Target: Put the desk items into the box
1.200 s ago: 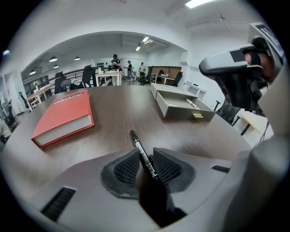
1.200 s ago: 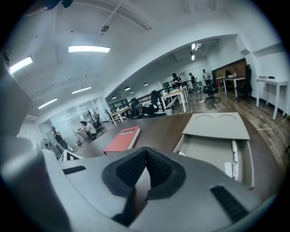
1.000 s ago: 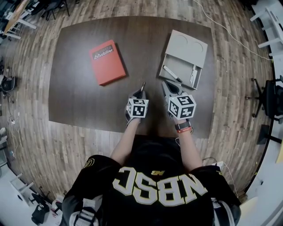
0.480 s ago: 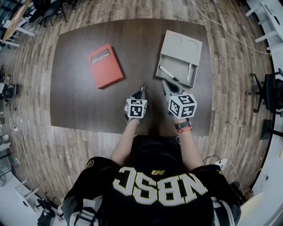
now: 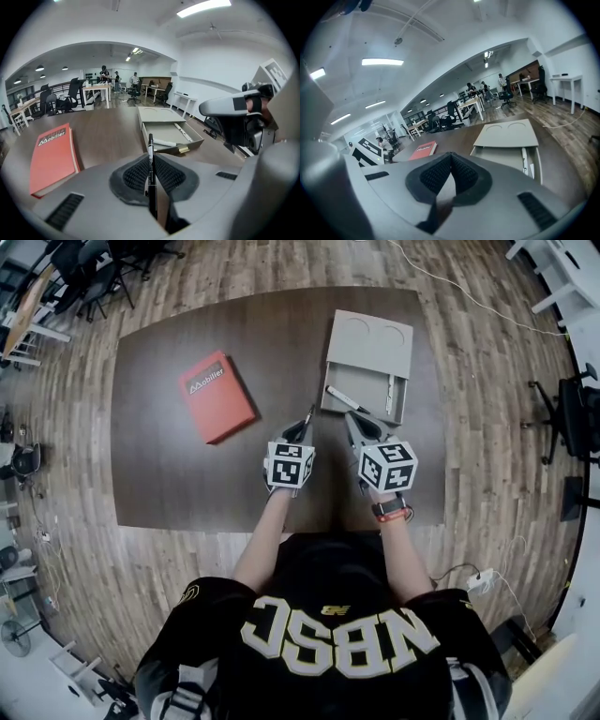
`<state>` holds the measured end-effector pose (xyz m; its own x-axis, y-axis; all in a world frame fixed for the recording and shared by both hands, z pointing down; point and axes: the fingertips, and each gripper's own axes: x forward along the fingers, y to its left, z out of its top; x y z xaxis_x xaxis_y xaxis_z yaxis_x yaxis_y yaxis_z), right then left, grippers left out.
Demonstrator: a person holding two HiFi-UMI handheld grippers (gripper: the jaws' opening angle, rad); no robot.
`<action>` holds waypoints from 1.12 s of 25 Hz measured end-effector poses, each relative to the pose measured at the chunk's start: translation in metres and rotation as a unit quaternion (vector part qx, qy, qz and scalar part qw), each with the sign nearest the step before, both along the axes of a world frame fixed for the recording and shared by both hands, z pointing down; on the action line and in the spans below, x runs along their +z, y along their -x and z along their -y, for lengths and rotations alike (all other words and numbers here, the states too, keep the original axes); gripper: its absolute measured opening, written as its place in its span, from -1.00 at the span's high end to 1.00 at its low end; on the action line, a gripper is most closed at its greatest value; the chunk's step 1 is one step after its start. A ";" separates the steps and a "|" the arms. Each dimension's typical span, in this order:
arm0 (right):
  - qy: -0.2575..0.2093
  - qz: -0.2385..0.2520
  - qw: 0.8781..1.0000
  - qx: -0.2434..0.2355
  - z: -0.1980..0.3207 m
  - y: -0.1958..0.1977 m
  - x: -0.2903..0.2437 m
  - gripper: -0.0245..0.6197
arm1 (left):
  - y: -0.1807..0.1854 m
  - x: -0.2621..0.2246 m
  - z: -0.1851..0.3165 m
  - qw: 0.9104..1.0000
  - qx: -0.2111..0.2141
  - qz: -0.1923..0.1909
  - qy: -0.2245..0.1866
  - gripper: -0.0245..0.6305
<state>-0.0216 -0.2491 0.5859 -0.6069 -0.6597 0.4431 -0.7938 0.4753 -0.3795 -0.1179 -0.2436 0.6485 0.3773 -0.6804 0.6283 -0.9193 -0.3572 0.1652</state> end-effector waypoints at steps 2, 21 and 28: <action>0.001 0.001 1.000 0.005 0.003 -0.006 0.000 0.90 | -0.007 -0.008 0.012 1.000 0.014 0.004 -0.009 0.78; 0.005 -0.002 0.997 0.074 0.041 -0.086 0.002 0.90 | -0.129 -0.014 0.107 0.973 0.216 0.061 -0.052 0.78; 0.023 0.010 0.995 0.092 0.053 -0.108 0.014 0.90 | -0.162 0.025 0.115 0.948 0.304 0.091 -0.026 0.78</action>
<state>0.0862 -0.3024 0.5997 -0.4870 -0.7400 0.4640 -0.8576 0.3045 -0.4145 0.0444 -0.3590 0.6730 0.5979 -0.4044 0.6921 -0.5523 -0.8336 -0.0100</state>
